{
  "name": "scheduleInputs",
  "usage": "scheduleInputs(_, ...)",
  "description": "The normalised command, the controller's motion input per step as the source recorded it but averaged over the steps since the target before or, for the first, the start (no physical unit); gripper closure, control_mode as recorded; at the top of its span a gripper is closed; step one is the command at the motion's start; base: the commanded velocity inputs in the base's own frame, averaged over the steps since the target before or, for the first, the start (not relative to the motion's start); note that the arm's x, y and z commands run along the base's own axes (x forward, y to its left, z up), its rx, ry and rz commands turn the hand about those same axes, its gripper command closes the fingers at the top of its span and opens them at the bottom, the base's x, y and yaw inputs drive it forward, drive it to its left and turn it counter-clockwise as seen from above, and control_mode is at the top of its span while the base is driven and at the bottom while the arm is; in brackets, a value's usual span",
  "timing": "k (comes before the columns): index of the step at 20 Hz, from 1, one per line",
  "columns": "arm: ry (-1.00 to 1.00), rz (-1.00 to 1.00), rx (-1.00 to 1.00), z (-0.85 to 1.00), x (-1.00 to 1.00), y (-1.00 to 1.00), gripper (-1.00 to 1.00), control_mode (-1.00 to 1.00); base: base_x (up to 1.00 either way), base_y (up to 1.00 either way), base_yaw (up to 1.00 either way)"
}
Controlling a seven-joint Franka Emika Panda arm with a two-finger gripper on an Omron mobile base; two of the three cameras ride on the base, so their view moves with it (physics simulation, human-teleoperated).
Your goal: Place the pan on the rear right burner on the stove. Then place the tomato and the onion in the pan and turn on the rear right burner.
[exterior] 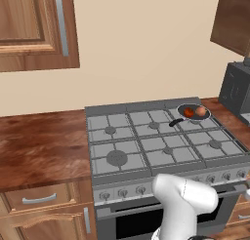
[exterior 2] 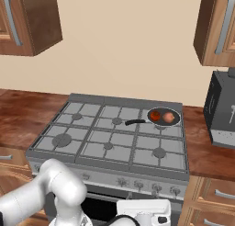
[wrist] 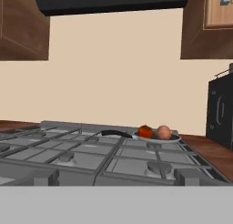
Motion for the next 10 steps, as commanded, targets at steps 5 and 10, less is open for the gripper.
scheduleInputs(5,0.00,0.00,-0.03,-0.19,0.14,0.00,-1.00,-1.00,0.00,0.00,0.00)
scheduleInputs(10,0.00,0.00,-0.02,-0.18,0.18,0.00,-1.00,-1.00,0.00,0.00,0.00)
